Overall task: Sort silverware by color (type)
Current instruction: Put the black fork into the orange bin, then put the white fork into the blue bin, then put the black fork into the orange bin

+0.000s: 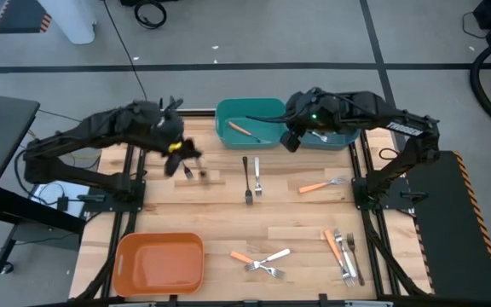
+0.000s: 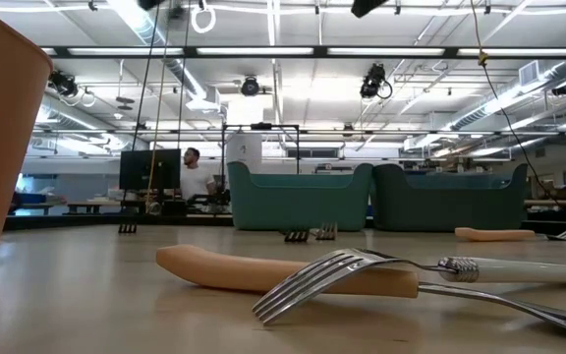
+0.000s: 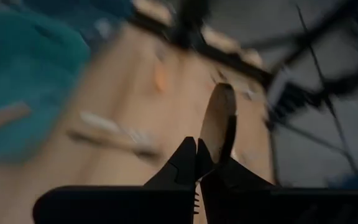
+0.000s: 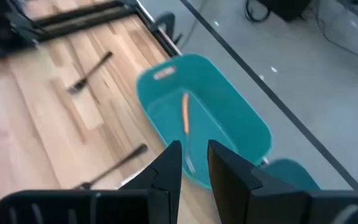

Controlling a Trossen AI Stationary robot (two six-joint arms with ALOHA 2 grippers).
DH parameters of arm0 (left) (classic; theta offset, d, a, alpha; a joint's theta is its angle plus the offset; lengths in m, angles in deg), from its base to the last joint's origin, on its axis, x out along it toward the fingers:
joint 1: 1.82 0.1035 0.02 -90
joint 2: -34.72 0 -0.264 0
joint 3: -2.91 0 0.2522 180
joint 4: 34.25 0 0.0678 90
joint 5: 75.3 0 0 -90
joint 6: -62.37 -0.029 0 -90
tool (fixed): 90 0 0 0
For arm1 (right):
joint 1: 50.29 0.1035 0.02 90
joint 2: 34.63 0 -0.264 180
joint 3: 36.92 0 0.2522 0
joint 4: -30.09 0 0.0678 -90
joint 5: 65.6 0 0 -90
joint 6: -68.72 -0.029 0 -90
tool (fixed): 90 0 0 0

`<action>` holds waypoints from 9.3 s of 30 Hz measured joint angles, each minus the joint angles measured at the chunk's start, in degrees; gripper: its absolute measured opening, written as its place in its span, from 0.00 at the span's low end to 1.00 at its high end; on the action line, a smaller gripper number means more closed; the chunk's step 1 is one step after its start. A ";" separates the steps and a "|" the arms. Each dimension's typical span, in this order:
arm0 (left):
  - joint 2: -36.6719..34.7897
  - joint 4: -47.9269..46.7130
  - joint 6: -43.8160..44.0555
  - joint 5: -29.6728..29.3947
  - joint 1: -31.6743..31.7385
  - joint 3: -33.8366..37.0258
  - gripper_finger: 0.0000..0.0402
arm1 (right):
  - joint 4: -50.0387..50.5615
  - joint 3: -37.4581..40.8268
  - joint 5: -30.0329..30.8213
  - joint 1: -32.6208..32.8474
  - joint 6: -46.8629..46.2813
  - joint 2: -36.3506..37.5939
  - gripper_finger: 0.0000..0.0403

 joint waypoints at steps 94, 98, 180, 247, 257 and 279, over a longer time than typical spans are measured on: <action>14.42 -14.44 4.27 -14.58 -24.65 1.29 0.20 | -56.88 48.82 -19.51 32.61 1.80 -0.82 0.41; 14.45 -11.04 3.85 -14.56 -24.26 1.29 0.20 | -58.11 48.87 -17.86 34.44 1.90 -4.69 0.41; 14.67 18.05 2.15 -16.53 -8.16 1.36 0.20 | 5.62 47.08 11.75 -14.76 -5.35 30.12 0.14; 42.83 22.88 34.91 -19.35 -1.70 1.31 0.20 | -10.67 38.38 -0.62 -34.48 20.59 28.87 0.31; 47.77 21.34 41.09 -19.59 -3.89 1.31 0.20 | -10.67 38.39 -0.78 -34.48 20.57 28.87 0.31; 53.82 22.64 47.03 -19.31 -5.78 1.38 0.20 | -10.50 38.45 -3.51 -33.91 20.42 28.86 0.31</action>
